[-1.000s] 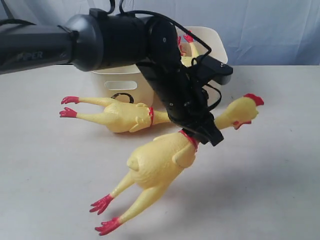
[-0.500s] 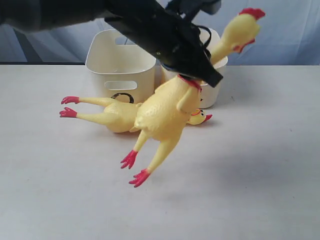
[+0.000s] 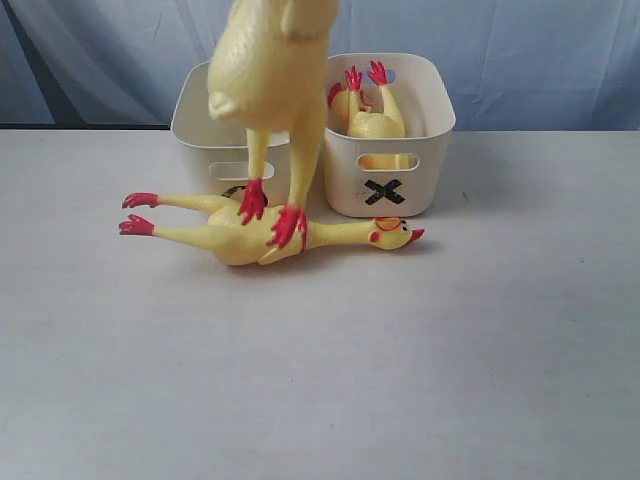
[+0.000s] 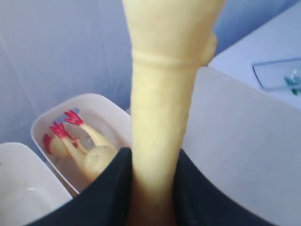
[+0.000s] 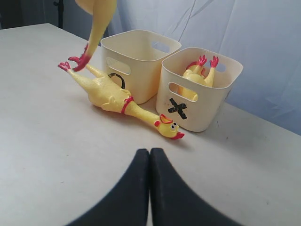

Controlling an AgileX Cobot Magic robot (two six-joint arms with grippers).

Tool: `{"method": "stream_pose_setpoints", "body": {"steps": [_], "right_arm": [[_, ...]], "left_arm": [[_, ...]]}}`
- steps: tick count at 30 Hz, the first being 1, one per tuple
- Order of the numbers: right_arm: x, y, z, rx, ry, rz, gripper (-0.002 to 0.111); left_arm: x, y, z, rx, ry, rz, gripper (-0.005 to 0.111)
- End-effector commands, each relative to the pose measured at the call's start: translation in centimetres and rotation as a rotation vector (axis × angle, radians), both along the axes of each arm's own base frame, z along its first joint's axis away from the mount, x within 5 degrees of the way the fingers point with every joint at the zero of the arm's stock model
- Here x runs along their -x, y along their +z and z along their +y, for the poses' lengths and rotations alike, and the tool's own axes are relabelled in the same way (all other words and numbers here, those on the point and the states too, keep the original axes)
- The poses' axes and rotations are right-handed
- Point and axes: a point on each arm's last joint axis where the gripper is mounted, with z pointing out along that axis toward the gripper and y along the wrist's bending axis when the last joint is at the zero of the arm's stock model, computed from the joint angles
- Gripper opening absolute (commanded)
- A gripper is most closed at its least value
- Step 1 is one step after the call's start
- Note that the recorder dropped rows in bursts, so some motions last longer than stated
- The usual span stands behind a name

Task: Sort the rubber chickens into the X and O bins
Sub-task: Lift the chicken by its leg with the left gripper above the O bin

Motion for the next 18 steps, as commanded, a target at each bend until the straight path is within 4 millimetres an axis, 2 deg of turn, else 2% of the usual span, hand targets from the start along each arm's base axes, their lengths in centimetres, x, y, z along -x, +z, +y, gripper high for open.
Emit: {"method": "stream_pose_setpoints", "body": {"steps": [1, 7, 18], "right_arm": [[0.1, 0.2, -0.1, -0.005, 0.0, -0.018, 0.0], [0.1, 0.2, -0.1, -0.005, 0.0, -0.018, 0.0], [0.1, 0.2, 0.0, -0.007, 0.002, -0.017, 0.0]], "left_arm": [[0.4, 3.5, 3.2, 0.139, 0.104, -0.099, 0.0], [0.0, 5.8, 7.0, 0.251, 0.247, -0.195, 0.0], [-3.4, 6.3, 12.7, 0.437, 0.515, -0.264, 0.0]]}}
